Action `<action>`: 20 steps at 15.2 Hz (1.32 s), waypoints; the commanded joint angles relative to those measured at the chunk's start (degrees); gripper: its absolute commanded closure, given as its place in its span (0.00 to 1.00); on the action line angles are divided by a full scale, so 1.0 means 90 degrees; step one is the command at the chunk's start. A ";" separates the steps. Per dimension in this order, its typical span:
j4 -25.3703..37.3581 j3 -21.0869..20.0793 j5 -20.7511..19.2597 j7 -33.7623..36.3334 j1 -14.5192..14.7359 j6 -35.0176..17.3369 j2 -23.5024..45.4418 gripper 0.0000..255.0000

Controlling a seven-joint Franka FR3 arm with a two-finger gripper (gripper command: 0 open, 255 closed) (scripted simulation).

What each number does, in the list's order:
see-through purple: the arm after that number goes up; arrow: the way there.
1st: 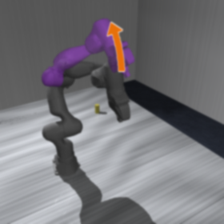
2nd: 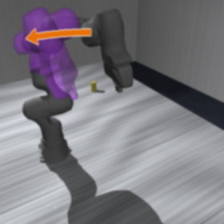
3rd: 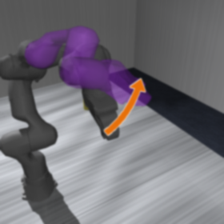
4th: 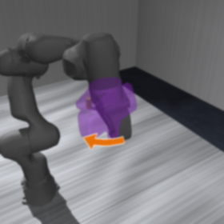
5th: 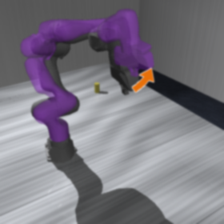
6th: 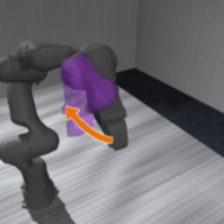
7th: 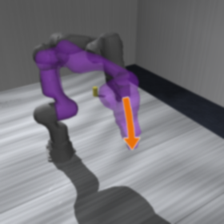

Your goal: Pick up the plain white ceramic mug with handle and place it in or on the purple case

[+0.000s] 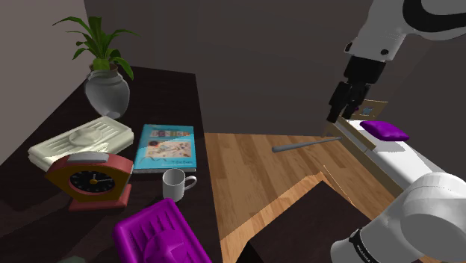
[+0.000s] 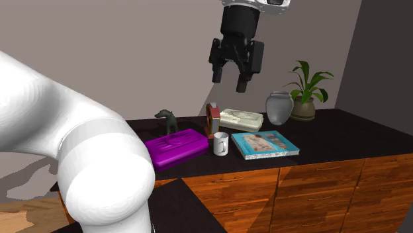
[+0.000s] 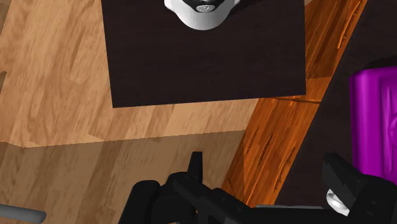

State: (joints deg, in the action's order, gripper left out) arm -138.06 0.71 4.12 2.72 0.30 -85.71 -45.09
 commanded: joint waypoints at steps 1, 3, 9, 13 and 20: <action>0.0000 0.0000 0.0000 0.0000 0.0000 0.0000 0.0000 0.00; -0.0096 -0.0226 0.0162 0.0238 0.0074 -0.0331 0.0229 0.00; -0.0173 -0.0886 0.0563 0.0925 0.0280 -0.1340 0.1132 0.00; -0.0046 -0.1307 0.0727 0.1377 0.0384 -0.1996 0.1891 0.00; 0.0512 -0.1961 0.0706 0.2229 0.0509 -0.3020 0.3449 0.00</action>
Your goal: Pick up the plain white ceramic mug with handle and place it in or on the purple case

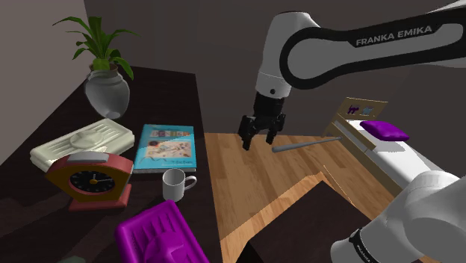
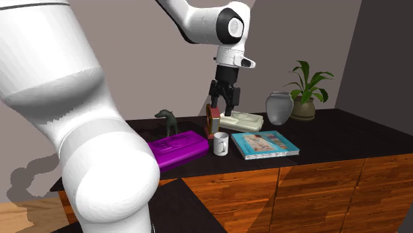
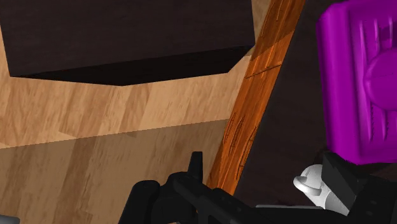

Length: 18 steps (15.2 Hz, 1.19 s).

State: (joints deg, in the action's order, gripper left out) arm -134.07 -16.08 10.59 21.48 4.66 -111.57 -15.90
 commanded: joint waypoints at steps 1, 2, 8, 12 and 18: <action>0.0182 -0.0175 -0.0054 0.0277 0.0042 -0.0274 0.0447 0.00; 0.0303 -0.0251 -0.0106 0.0413 0.0059 -0.0394 0.0692 0.00; 0.1206 -0.0565 -0.0608 0.1279 0.0237 -0.0960 0.2223 0.00; 0.1979 -0.0607 -0.1043 0.1847 0.0474 -0.1159 0.3273 0.00; 0.3424 -0.0462 -0.1614 0.2532 0.0993 -0.1173 0.4848 0.00</action>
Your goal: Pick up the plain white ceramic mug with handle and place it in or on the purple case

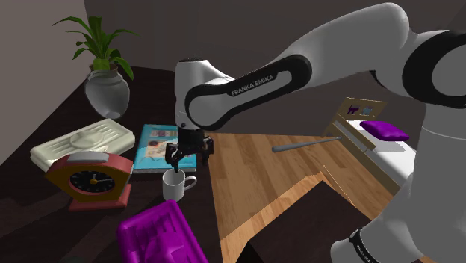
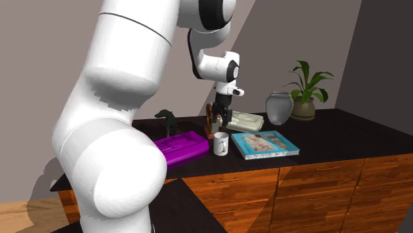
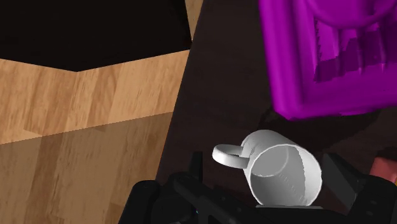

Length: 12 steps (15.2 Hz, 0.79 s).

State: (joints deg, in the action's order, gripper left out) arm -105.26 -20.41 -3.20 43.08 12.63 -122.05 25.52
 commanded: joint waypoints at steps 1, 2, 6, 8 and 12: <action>0.0502 0.0055 -0.0159 0.0221 0.0203 0.0022 0.0511 0.00; 0.0795 0.0093 -0.0228 0.0304 0.0300 0.0061 0.0777 0.00; 0.2120 0.0253 -0.0449 0.0563 0.0702 0.0324 0.1884 0.00; 0.2725 0.0316 -0.0511 0.0635 0.0864 0.0478 0.2345 0.00; 0.2619 0.0346 -0.0545 0.0655 0.0890 0.0225 0.2493 0.00</action>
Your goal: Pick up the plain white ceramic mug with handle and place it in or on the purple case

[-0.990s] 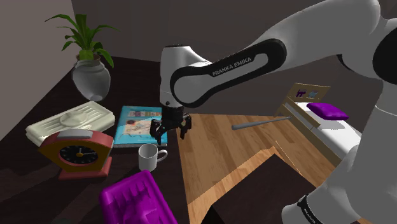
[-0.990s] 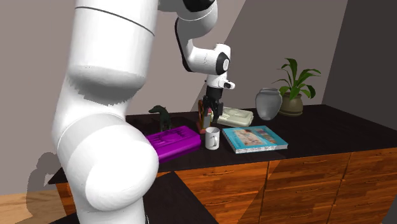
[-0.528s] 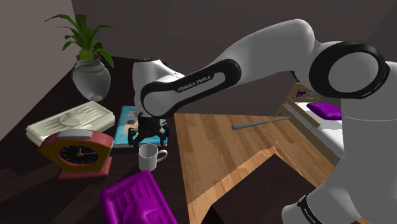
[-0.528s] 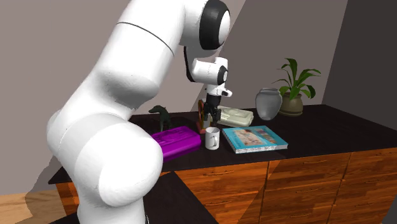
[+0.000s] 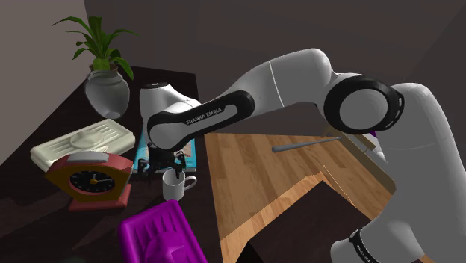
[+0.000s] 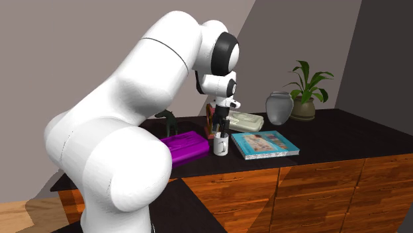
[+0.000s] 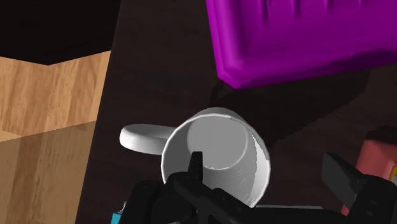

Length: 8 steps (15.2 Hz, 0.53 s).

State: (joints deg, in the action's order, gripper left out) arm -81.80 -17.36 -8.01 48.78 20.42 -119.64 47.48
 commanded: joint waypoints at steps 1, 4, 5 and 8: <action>-0.0013 0.0014 -0.0019 0.0027 0.0031 -0.0106 0.0091 0.00; -0.0061 0.0035 -0.0043 0.0041 0.0050 -0.0261 0.0199 0.00; -0.0059 0.0035 -0.0043 0.0041 0.0050 -0.0260 0.0200 0.00; -0.0059 0.0035 -0.0043 0.0041 0.0050 -0.0260 0.0200 0.00</action>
State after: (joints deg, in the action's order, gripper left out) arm -82.29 -17.05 -8.40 49.15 20.87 -121.93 49.28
